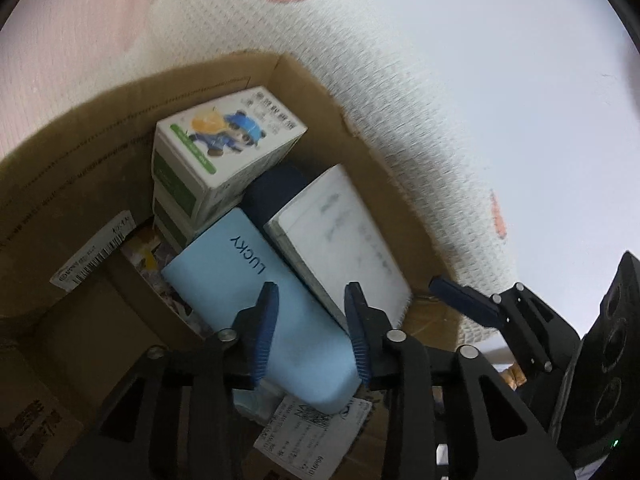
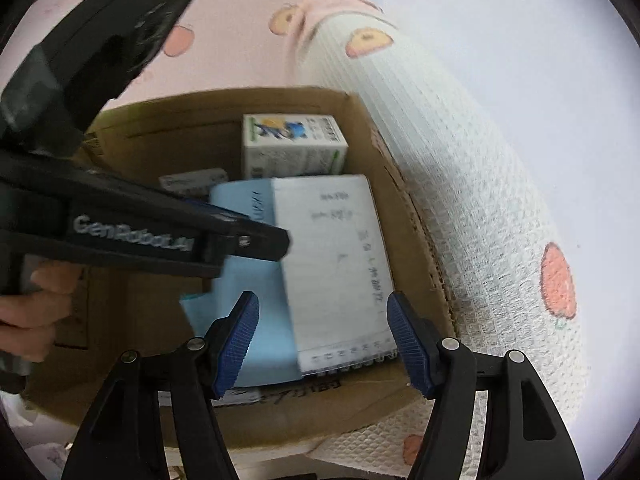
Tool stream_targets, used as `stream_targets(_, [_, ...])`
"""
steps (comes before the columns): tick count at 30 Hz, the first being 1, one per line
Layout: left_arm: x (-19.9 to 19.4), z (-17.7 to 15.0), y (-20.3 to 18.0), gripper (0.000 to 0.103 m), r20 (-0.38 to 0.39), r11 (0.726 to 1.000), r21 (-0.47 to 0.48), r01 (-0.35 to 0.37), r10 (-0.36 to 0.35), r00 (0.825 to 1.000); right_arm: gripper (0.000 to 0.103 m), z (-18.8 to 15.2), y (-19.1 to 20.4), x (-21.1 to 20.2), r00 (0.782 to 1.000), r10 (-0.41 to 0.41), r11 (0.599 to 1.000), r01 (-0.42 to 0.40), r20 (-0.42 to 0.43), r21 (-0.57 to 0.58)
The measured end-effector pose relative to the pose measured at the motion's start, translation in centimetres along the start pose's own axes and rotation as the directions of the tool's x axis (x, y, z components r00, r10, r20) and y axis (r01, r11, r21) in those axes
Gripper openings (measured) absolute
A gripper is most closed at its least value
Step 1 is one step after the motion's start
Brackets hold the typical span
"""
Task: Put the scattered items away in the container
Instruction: 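Open the right gripper, releasing the notepad against the blue box, then move the right gripper back to the white tubes and straddle one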
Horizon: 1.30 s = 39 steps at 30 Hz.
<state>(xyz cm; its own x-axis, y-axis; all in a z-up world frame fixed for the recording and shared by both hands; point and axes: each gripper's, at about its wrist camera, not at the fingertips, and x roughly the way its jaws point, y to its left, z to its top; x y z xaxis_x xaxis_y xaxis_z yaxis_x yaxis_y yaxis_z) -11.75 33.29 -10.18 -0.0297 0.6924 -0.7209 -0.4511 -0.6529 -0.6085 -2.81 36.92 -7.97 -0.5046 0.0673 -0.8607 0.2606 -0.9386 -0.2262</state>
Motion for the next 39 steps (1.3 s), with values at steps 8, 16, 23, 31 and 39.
stream_targets(8, [-3.6, -1.7, -1.6, 0.054, 0.090, 0.996, 0.046, -0.083, 0.078, 0.993, 0.065, -0.3, 0.1, -1.0, 0.998, -0.014, 0.999, 0.016, 0.055, -0.036])
stream_targets(16, [-9.5, -7.9, -3.7, 0.055, 0.253, 0.948, 0.153, -0.281, 0.237, 0.938, 0.065, 0.7, 2.6, -1.7, 0.993, -0.024, 1.000, 0.024, 0.116, 0.001])
stream_targets(23, [-15.1, -9.4, 2.9, 0.057, 0.312, 0.968, -0.029, -0.251, 0.247, 0.918, 0.067, -1.0, 4.8, -4.3, 0.984, 0.005, 1.000, -0.006, 0.178, 0.004])
stream_targets(31, [-21.2, -15.3, 5.7, 0.058, 0.401, 0.945, -0.090, -0.316, 0.325, 0.856, 0.069, -3.4, 7.3, -6.4, 0.955, 0.038, 0.999, -0.048, 0.296, 0.026])
stream_targets(39, [-24.9, -21.9, 10.0, 0.058, 0.405, 0.884, -0.218, -0.414, 0.468, 0.786, 0.073, -5.2, 9.9, -8.2, 0.907, 0.088, 0.992, -0.115, 0.411, 0.043])
